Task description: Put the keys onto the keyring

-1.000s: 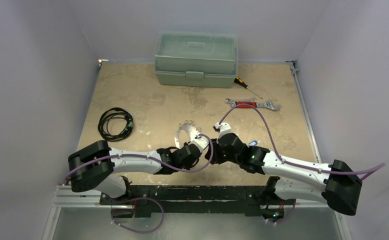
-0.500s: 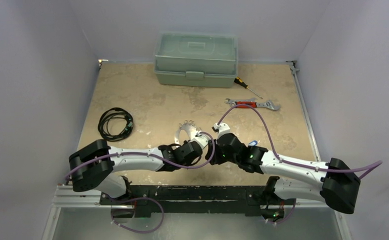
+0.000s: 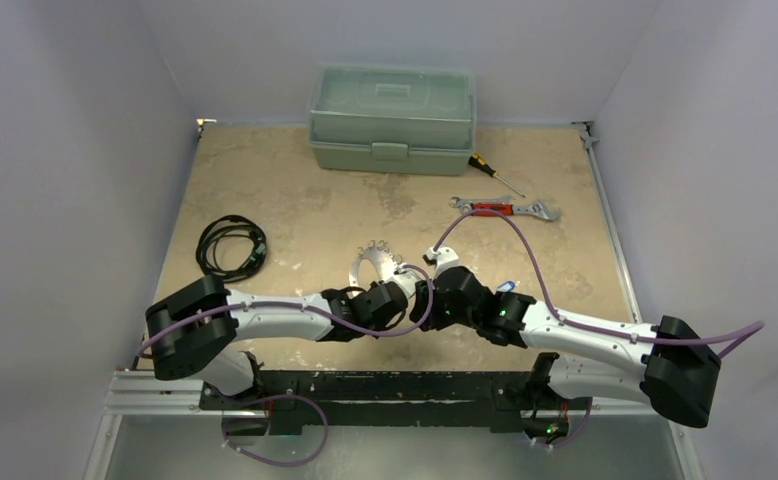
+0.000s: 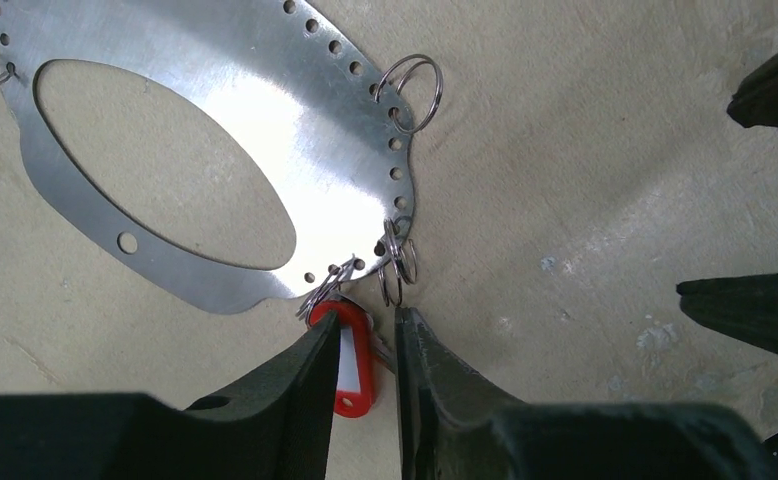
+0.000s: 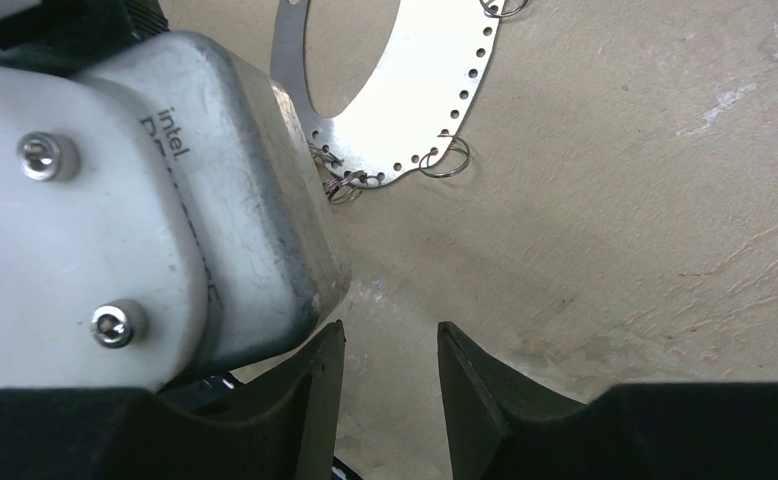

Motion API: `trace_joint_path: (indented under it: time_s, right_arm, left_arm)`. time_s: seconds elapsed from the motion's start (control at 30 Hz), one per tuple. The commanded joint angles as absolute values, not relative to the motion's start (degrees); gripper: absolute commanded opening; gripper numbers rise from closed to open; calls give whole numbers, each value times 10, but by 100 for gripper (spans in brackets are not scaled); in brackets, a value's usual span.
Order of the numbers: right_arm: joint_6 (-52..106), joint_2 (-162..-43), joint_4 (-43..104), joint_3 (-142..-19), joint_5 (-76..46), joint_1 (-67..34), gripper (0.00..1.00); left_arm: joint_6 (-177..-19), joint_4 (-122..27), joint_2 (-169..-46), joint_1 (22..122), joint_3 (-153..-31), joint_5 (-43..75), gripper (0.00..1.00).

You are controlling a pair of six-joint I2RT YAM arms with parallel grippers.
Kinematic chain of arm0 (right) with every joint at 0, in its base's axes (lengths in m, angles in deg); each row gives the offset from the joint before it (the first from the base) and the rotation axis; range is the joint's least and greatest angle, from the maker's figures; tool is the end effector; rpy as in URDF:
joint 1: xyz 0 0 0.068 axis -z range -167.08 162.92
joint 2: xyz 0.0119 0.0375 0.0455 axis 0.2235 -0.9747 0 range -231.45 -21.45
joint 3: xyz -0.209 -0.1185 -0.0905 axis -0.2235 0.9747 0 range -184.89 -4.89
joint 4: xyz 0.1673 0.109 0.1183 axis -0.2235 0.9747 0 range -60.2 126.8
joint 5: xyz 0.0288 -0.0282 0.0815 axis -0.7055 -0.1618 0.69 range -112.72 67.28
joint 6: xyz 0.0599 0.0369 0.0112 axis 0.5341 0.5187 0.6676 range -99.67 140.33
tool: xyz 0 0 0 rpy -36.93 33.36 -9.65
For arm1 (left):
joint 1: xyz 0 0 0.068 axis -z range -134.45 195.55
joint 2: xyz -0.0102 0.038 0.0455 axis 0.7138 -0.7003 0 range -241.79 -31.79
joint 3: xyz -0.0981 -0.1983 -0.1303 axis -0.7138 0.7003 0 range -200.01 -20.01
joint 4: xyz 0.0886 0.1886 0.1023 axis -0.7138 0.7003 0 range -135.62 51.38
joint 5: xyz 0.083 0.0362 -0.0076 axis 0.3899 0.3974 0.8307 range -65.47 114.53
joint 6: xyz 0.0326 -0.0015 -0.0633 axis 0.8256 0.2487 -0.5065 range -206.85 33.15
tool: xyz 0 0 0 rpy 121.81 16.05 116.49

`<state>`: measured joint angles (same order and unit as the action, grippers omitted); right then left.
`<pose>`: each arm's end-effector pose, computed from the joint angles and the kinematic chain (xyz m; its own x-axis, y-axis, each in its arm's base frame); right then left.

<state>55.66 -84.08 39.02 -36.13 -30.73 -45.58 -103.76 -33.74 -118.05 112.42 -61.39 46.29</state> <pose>0.1219 0.1831 0.1872 -0.7337 -0.1013 -0.6719 -0.4470 0.8167 0.3650 0.1252 -0.2377 0.1448 -0.5395 0.5753 -0.6148 0.6453 0.7515 0.1371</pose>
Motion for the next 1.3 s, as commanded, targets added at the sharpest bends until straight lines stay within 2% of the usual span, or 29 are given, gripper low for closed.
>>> trace_joint_path:
  time_s: [0.0,0.37,0.77,1.0,1.27]
  right_arm:
    - [549,-846,370,-377,-307,-459,43]
    - [545,-852,365,-375,-302,-459,43]
    - [541,-864,365,-382,-297,-459,43]
    - [543,-863,368,-383,-297,-459,43]
    - [542,-862,370,-382,-295,-459,43]
  left_arm:
    - [-1030,-371,-1184,1128,-645,440,26]
    - [-1039,-335,-1201,1136,-694,468,26]
    - [-1044,-354,-1211,1145,-687,466,24]
    - [-1064,-328,-1204,1180,-710,479,36]
    - [-1087,-339,-1206,1191,-723,495,31]
